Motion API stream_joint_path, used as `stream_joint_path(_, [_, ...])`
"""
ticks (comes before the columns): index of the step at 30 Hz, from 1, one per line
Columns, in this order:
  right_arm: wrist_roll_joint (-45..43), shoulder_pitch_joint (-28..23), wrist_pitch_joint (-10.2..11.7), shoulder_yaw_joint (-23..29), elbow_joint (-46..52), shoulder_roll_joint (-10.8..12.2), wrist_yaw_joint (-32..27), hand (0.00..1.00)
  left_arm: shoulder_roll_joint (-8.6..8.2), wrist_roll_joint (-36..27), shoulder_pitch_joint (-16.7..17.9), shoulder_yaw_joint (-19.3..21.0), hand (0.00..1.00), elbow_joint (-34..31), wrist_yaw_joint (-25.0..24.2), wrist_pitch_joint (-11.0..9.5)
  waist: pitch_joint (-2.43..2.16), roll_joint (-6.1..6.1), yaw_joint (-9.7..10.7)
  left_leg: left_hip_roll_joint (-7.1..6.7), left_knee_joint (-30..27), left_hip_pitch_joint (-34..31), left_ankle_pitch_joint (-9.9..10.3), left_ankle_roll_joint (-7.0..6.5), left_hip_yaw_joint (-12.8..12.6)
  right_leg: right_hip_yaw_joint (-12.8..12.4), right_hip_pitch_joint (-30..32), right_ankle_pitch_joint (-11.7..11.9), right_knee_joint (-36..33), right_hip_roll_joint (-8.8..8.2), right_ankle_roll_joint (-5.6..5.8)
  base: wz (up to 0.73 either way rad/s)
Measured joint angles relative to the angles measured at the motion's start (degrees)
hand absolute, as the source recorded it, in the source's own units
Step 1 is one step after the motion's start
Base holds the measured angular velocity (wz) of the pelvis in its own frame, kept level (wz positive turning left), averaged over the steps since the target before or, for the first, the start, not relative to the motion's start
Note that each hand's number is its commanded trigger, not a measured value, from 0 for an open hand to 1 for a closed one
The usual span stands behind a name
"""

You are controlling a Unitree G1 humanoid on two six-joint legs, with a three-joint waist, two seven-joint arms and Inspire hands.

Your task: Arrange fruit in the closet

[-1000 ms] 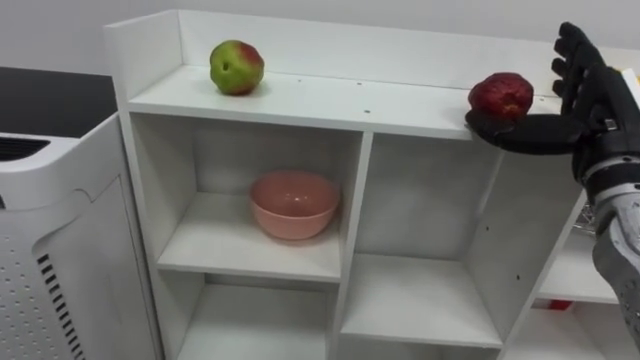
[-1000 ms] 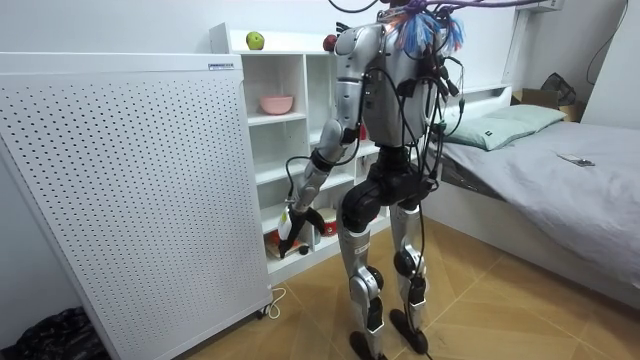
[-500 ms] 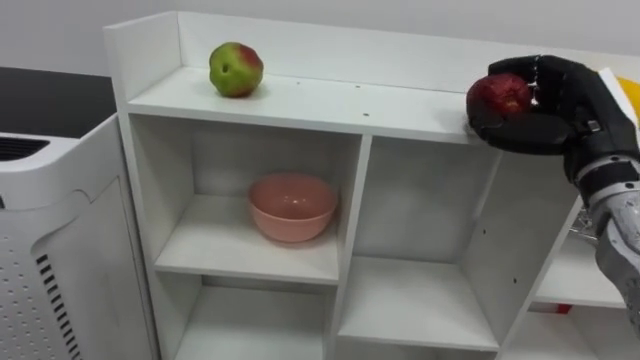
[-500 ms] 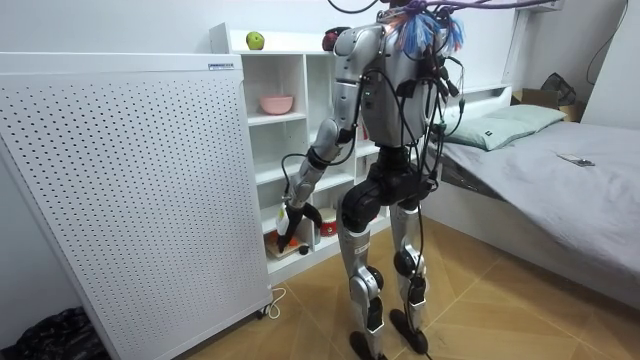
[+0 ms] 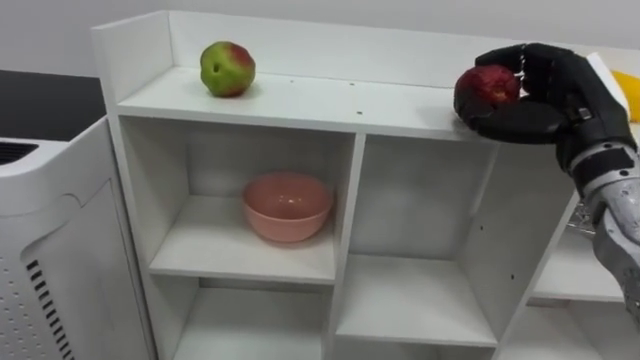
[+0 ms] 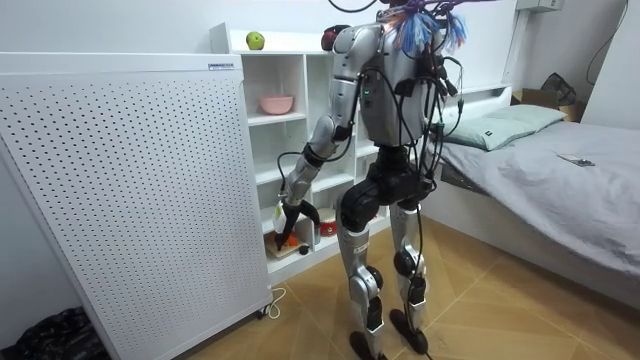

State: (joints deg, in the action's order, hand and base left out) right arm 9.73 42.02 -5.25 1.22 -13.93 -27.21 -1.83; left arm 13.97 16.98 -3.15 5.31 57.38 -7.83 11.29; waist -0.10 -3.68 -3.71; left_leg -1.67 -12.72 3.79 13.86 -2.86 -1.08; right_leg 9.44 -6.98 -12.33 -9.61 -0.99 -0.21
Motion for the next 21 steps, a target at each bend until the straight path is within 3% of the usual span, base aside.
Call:
stream_joint_path(4, [3.75, -3.12, -0.99, -0.03, 6.89, 0.68, 0.71, 1.00, -0.08, -1.77, 0.10, -0.10, 0.00, 0.02, 0.10, -0.13, -0.10, 1.01, 0.24, -0.01, 0.00, 0.06, 0.00, 0.00, 0.04, -0.03, 0.00, 0.00, 0.00, -0.03, 0.00, -0.02])
stream_joint_path(6, [4.80, -6.08, -1.25, -0.02, 11.49, 2.24, 1.69, 1.00, -0.09, -1.60, 0.25, -0.11, 0.00, 0.63, 0.12, -0.44, -0.49, 1.76, 0.17, 0.03, 0.03, 0.19, 0.00, 0.00, -0.03, -0.08, 0.03, 0.00, -0.01, 0.01, 0.00, -0.07])
stream_joint_path(9, [7.03, -11.13, -1.27, -0.72, 17.34, 4.02, 4.52, 1.00, -0.11, -1.35, 0.77, -0.66, 0.00, 0.99, 0.15, -0.61, -0.56, 2.46, 0.09, 0.11, 0.39, 1.06, 0.00, 0.00, -0.02, -0.53, -0.63, 0.00, 0.01, 0.08, 0.00, -0.06])
stream_joint_path(14, [14.74, -18.89, -2.84, -2.26, 22.34, 5.31, 8.38, 1.00, -0.46, -1.28, 1.97, -0.67, 0.00, 0.94, 0.16, -1.42, -0.38, 2.77, 0.14, 0.08, 0.94, 1.65, 0.00, 0.00, -0.10, -1.31, -1.02, 0.00, 0.07, 0.08, 0.00, 0.00])
stream_joint_path(21, [18.77, -22.96, -2.84, -5.11, 23.18, 9.36, 10.51, 1.00, -1.59, -2.82, 2.25, -2.43, 0.00, 1.14, 4.28, -2.02, -0.12, 3.22, 0.30, 0.02, 0.88, 0.41, -0.03, -0.06, -0.26, -1.32, 0.28, 0.01, -0.05, -0.08, 0.01, -0.01])
